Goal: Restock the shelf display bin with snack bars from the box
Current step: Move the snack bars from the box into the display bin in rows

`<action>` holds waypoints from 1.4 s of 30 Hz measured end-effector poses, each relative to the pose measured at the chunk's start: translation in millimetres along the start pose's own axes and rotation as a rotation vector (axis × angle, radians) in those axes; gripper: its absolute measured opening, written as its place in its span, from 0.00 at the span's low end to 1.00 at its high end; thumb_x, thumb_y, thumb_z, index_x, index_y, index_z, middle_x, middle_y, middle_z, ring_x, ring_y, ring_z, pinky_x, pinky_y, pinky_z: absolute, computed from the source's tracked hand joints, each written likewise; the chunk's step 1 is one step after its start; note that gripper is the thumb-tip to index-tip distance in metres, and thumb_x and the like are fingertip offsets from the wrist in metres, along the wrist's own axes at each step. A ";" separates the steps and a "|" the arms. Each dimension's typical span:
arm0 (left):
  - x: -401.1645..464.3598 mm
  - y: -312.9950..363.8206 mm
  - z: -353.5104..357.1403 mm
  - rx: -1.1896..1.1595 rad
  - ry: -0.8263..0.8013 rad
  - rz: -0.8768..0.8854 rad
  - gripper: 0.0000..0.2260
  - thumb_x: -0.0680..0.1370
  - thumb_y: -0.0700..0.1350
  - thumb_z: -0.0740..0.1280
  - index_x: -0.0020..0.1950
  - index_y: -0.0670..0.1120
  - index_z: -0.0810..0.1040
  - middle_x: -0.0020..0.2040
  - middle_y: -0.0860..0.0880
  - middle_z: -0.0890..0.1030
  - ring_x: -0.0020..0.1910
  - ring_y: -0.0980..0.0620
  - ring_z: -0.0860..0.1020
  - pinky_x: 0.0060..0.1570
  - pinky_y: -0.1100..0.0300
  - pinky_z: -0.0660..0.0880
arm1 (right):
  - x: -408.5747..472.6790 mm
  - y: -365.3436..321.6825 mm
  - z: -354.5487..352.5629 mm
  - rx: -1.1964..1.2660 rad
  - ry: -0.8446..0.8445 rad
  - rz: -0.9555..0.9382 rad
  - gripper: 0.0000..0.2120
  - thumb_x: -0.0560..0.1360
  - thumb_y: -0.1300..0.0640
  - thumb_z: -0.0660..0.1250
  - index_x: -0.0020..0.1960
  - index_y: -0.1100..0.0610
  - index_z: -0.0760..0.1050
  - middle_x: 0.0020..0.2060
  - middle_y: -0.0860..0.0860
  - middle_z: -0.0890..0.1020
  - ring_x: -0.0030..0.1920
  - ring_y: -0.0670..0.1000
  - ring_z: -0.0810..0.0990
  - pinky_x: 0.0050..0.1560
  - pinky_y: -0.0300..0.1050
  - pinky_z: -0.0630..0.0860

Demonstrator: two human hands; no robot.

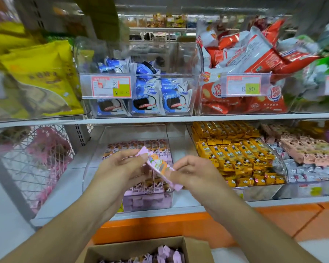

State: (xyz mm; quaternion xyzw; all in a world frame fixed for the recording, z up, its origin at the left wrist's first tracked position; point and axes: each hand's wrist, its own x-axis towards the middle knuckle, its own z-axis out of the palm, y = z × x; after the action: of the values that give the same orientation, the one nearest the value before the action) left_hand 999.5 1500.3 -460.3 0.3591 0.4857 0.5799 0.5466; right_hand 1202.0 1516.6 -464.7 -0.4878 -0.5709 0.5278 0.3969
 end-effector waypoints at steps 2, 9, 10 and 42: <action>5.4 -2.3 5.3 0.013 0.005 0.027 0.15 0.78 0.38 0.74 0.62 0.38 0.78 0.53 0.38 0.87 0.50 0.41 0.87 0.56 0.46 0.83 | 1.6 4.8 2.7 -0.157 0.008 -0.059 0.07 0.75 0.58 0.78 0.49 0.58 0.82 0.41 0.52 0.88 0.41 0.48 0.87 0.45 0.45 0.83; 53.8 -15.4 4.8 0.276 0.072 0.140 0.13 0.77 0.37 0.76 0.58 0.48 0.81 0.43 0.49 0.85 0.43 0.49 0.87 0.46 0.51 0.85 | 19.1 19.3 -6.9 -0.321 0.131 -0.136 0.15 0.82 0.59 0.67 0.59 0.39 0.79 0.50 0.31 0.79 0.50 0.41 0.82 0.41 0.27 0.73; 61.1 -19.6 6.6 0.309 0.056 0.144 0.12 0.77 0.37 0.76 0.57 0.50 0.82 0.44 0.48 0.84 0.43 0.49 0.87 0.46 0.52 0.85 | 21.4 21.9 -6.5 -0.330 0.134 -0.140 0.16 0.82 0.58 0.68 0.62 0.38 0.78 0.49 0.29 0.76 0.50 0.42 0.81 0.43 0.27 0.73; 61.4 -41.1 -4.8 1.454 -0.334 0.276 0.27 0.83 0.64 0.57 0.80 0.57 0.65 0.71 0.50 0.77 0.70 0.46 0.75 0.67 0.54 0.72 | 25.9 42.3 2.7 -0.685 0.133 -0.268 0.26 0.80 0.52 0.73 0.77 0.45 0.73 0.72 0.43 0.77 0.71 0.46 0.74 0.67 0.35 0.66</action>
State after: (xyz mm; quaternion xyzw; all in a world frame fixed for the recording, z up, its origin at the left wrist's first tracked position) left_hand 997.8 1556.9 -507.9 0.7695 0.6073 0.1149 0.1609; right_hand 1199.8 1539.8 -508.5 -0.5465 -0.7463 0.2164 0.3125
